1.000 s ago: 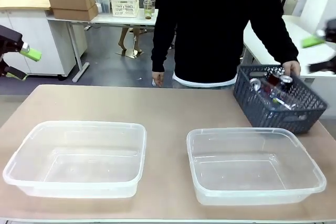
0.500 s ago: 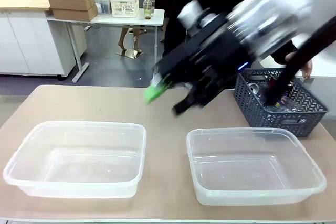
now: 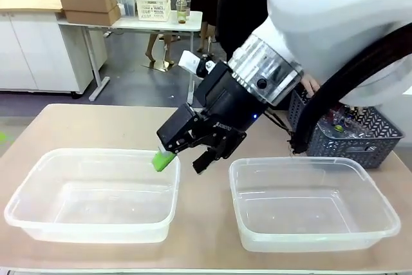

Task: Sort the waste into each basket.
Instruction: Pick up the Organizing box on the left side of the table and lift it.

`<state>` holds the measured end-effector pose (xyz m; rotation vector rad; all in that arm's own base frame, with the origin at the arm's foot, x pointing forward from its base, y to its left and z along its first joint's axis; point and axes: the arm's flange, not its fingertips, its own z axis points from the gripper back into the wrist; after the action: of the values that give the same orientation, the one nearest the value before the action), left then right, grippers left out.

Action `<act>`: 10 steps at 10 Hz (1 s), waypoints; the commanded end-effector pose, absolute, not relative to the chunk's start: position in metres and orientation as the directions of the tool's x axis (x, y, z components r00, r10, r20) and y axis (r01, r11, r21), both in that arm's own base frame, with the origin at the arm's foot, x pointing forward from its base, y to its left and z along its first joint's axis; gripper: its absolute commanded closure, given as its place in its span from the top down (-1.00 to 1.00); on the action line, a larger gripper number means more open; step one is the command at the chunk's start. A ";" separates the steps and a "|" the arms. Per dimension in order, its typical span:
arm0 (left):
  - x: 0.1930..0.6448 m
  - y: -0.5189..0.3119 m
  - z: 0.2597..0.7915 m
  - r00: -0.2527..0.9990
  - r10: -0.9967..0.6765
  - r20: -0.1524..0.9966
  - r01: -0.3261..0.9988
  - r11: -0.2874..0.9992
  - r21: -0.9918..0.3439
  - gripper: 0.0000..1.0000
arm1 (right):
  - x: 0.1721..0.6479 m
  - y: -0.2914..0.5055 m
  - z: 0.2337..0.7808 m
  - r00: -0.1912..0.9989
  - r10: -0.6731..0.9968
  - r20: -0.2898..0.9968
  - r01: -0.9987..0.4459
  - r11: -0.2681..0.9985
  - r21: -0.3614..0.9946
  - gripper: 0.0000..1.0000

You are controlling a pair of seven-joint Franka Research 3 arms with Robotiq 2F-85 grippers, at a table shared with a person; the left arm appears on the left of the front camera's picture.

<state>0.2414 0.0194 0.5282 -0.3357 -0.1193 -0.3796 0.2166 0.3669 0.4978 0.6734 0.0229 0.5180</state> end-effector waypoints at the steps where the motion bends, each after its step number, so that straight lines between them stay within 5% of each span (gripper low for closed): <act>1: 0.262 -0.013 0.480 0.938 -0.337 0.079 0.345 0.903 -0.256 1.00 | 0.216 0.423 0.473 0.915 0.398 0.060 -0.373 0.782 0.500 1.00; 4: 0.253 -0.009 0.397 0.966 -0.236 -0.108 0.215 0.961 -0.175 1.00 | 0.246 0.470 0.420 0.983 0.154 -0.099 -0.115 0.940 0.321 1.00; 6: 0.249 0.004 0.367 0.981 -0.174 -0.087 0.173 0.985 -0.027 1.00 | 0.255 0.456 0.415 0.999 0.040 -0.032 -0.032 0.977 0.213 1.00; 7: 0.305 -0.004 0.450 0.963 -0.253 -0.096 0.232 0.955 -0.187 1.00 | 0.239 0.446 0.400 0.984 0.169 -0.059 -0.141 0.935 0.325 1.00; 10: 0.320 -0.007 0.427 0.967 -0.237 -0.095 0.227 0.968 -0.103 1.00 | 0.260 0.446 0.388 0.998 0.037 -0.043 -0.027 0.976 0.217 1.00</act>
<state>0.3163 -0.0016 0.4402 -0.1210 0.1195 -0.2399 0.2515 0.4422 0.3941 0.2648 0.0685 0.0941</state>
